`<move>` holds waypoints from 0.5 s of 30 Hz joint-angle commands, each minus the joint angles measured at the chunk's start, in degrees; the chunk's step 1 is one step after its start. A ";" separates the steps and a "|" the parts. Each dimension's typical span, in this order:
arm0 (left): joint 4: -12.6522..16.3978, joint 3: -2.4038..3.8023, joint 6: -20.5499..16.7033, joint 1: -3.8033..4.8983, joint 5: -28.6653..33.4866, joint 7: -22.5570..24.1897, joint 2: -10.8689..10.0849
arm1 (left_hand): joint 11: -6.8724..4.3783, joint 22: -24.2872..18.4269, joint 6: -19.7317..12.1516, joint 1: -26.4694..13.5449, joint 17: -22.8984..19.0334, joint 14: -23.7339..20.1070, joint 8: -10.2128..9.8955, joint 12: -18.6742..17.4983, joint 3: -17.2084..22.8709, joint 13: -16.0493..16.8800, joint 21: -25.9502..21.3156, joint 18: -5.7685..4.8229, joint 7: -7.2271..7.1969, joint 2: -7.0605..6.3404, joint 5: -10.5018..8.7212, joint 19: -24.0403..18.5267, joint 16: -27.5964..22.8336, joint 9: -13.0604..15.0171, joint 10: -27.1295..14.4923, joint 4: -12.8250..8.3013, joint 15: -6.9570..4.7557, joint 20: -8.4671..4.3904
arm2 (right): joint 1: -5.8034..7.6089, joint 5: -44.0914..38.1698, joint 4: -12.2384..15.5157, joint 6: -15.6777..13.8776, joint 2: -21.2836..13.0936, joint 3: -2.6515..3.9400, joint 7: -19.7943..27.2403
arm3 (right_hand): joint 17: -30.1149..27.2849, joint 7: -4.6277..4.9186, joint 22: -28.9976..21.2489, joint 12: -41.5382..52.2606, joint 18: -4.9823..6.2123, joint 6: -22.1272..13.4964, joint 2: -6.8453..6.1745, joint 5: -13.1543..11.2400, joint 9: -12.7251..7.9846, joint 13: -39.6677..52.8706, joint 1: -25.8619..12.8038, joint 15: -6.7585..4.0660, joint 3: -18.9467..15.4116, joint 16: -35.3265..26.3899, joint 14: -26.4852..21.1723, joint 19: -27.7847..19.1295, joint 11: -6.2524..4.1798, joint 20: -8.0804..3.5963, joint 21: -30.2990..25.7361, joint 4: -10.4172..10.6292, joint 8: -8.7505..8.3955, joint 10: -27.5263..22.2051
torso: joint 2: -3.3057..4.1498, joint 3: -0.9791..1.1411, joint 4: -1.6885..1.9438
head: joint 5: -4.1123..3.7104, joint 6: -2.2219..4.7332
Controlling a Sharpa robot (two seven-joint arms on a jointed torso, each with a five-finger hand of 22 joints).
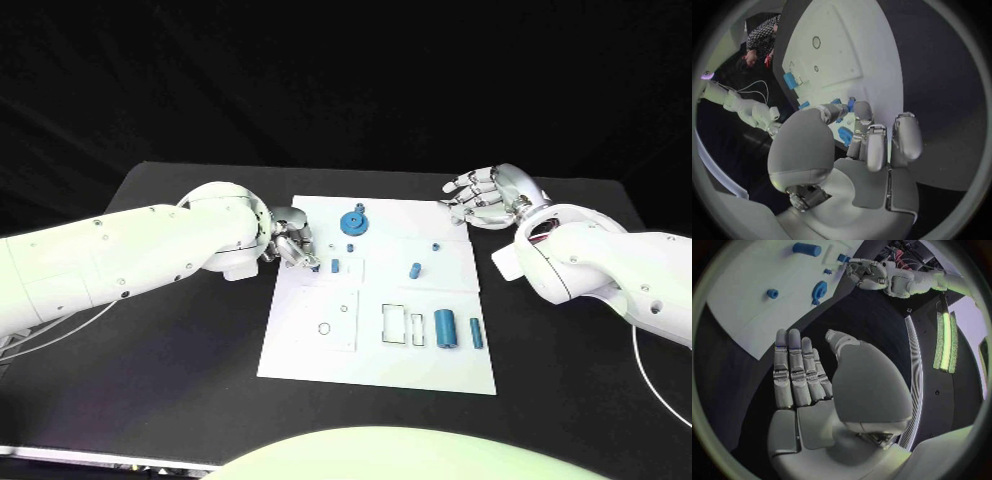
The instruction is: Assemble the parts on the task board
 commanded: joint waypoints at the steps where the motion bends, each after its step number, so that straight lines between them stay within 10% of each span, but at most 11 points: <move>1: -0.04 -0.13 0.61 -0.24 1.64 0.62 0.15 | -0.31 0.07 0.37 0.33 12.17 5.06 -0.30 0.31 11.58 0.07 0.23 -0.45 0.01 0.14 0.14 0.32 0.34 0.00 0.62 -11.87 -0.42 0.02 | -0.09 -0.05 0.00 0.59 -0.05 0.03 0.71 | -0.10 1.42 -0.08 -0.27 0.27 -0.34 0.23 -0.34 -0.07 -0.08 0.36 0.05 0.03 -0.23 -0.21 -0.42 0.31 0.00 -0.12 -0.47 0.26 -0.20 | 0.02 -0.01 0.00 | -0.08 0.08; 15: -1.01 0.29 2.36 -0.24 4.68 1.01 0.39 | -0.33 0.01 0.47 0.32 12.04 5.02 -0.35 0.16 11.64 -0.16 0.21 -0.44 0.01 0.03 0.31 0.28 0.26 -0.05 0.61 -12.01 -0.44 0.00 | -0.30 -0.05 -0.20 0.84 -0.12 0.03 0.58 | -0.14 1.43 -0.16 -0.28 0.26 -0.36 0.24 -0.34 -0.08 -0.16 0.35 0.07 0.04 -0.28 -0.22 -0.44 0.33 0.02 -0.13 -0.47 0.29 -0.20 | 0.06 -0.03 -0.05 | -0.31 -0.10</move>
